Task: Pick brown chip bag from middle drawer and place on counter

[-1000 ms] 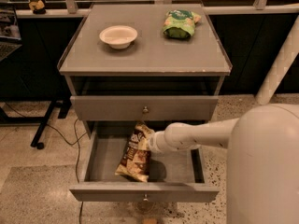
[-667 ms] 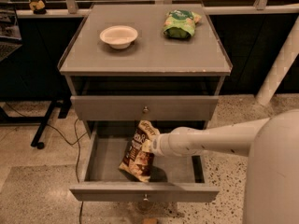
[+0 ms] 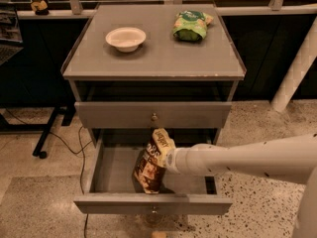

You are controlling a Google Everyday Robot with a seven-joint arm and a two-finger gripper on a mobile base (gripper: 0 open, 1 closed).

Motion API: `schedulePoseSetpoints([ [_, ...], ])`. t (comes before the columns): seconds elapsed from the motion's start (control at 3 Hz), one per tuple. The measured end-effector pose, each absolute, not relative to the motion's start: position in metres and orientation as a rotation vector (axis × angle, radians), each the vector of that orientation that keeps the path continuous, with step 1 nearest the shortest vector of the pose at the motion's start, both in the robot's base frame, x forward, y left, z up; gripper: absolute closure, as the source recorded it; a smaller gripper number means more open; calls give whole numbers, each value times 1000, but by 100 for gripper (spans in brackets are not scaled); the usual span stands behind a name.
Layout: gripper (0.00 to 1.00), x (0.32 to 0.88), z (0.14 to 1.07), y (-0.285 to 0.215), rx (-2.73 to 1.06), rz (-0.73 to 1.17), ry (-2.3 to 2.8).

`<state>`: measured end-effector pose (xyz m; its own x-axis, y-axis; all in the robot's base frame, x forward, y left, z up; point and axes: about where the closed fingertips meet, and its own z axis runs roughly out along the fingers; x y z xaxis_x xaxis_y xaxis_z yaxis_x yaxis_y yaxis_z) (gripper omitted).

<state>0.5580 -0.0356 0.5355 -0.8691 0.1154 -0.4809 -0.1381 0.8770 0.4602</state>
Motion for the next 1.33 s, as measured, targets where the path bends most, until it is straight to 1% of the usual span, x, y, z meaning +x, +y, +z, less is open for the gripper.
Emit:
schedulePoseSetpoints([
  [0.67, 100, 534, 566, -39, -10, 647, 2478],
  [1.33, 100, 529, 638, -27, -157, 571, 2368],
])
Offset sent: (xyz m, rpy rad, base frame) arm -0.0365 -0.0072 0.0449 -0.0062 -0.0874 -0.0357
